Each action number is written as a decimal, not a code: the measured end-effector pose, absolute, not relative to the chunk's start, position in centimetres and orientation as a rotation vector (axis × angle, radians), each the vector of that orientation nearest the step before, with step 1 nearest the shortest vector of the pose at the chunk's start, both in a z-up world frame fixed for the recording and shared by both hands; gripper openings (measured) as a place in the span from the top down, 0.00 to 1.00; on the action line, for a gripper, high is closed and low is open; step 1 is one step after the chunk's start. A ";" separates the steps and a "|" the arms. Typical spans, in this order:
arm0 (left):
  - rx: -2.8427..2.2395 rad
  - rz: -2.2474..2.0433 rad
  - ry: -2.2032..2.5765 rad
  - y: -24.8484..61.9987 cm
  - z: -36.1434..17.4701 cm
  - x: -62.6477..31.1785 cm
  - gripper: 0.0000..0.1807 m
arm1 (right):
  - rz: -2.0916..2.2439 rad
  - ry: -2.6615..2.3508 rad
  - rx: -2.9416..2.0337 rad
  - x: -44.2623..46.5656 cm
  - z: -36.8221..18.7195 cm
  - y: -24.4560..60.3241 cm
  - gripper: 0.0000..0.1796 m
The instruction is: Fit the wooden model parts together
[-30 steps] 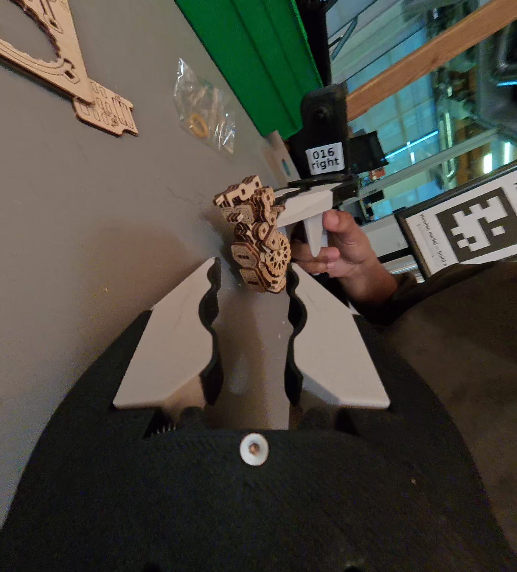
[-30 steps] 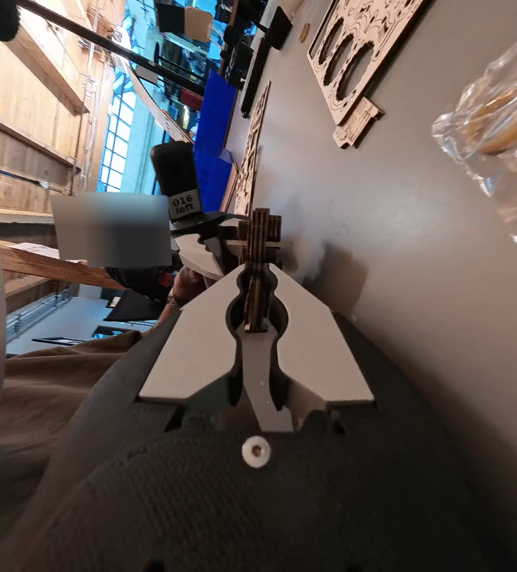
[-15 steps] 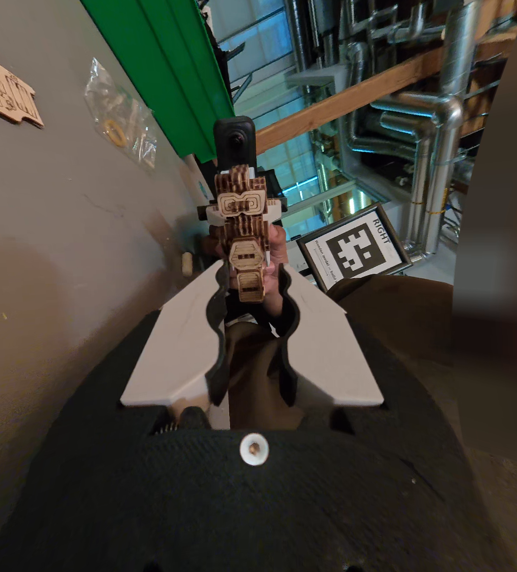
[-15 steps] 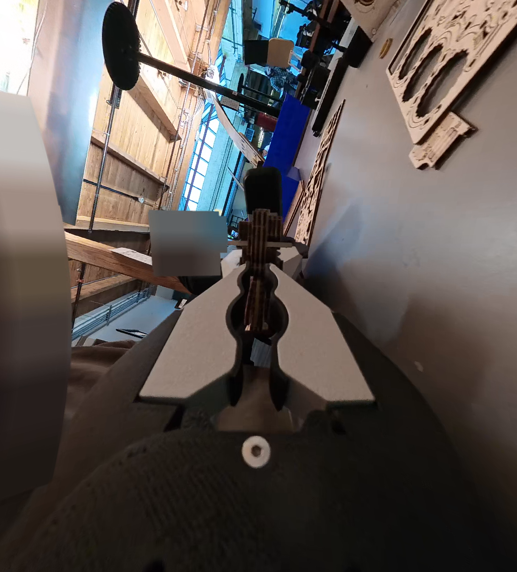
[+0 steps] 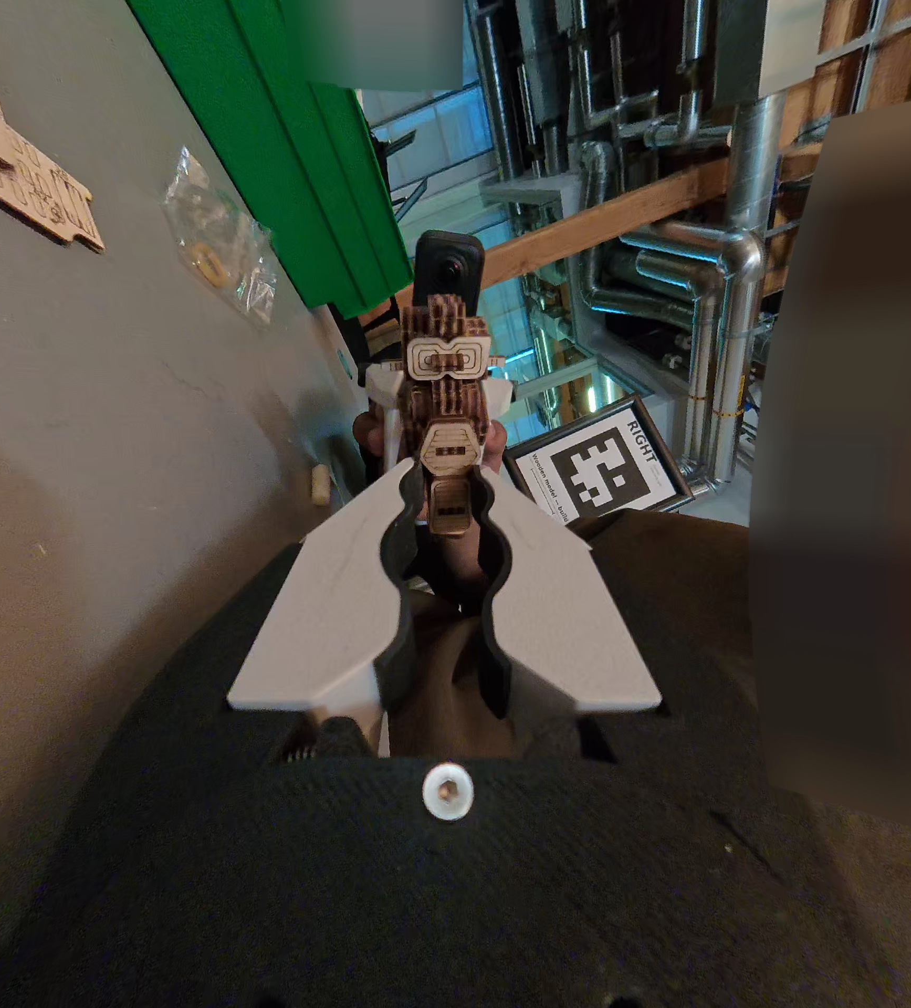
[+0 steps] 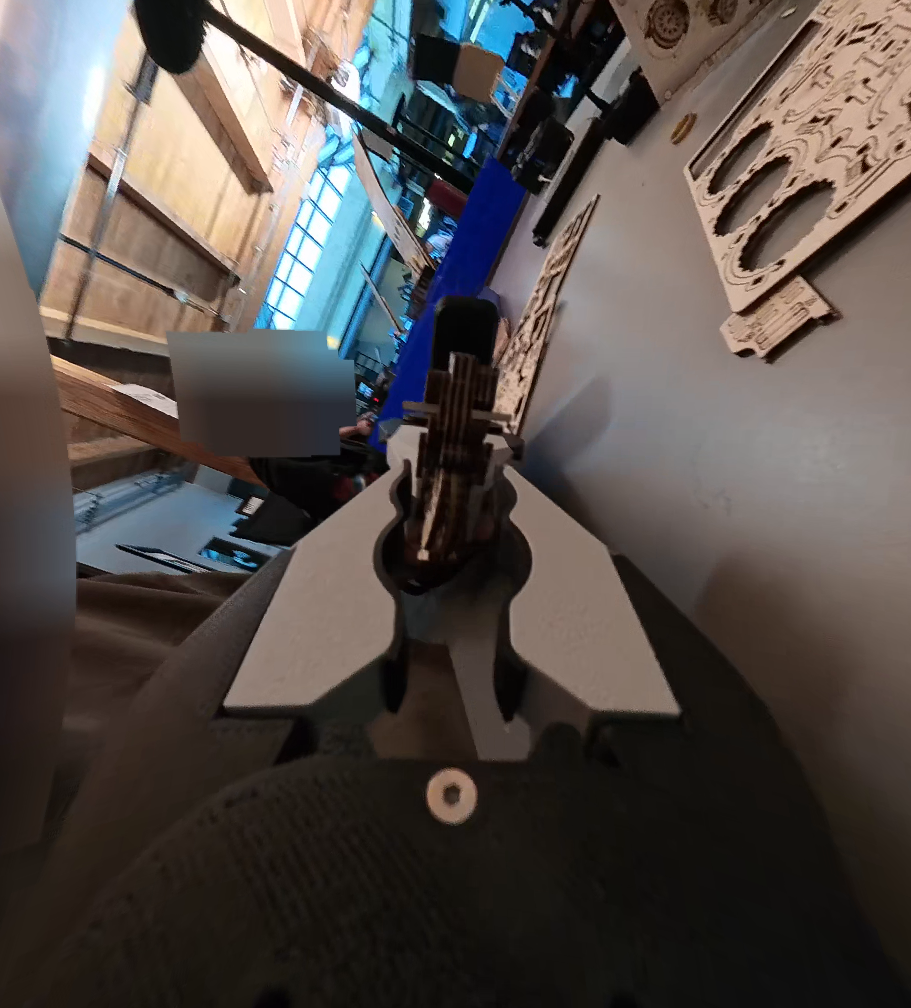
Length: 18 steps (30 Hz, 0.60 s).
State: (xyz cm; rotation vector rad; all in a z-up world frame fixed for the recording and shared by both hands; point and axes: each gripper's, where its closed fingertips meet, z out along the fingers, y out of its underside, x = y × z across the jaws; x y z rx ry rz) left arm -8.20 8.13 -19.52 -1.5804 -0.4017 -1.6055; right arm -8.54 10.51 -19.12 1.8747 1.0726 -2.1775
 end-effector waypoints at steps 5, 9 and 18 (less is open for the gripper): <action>-1.579 -1.598 -0.399 8.1 -19.5 -8.2 0.92 | -2.073 1.263 1.912 -8.0 -20.3 9.5 0.82; -1.574 -1.597 -0.395 8.1 -19.4 -8.3 0.92 | -2.048 1.296 1.858 -7.8 -20.3 8.7 0.86; -1.579 -1.592 -0.374 8.1 -19.3 -8.1 0.92 | -2.069 1.294 1.815 -7.6 -19.9 8.3 0.93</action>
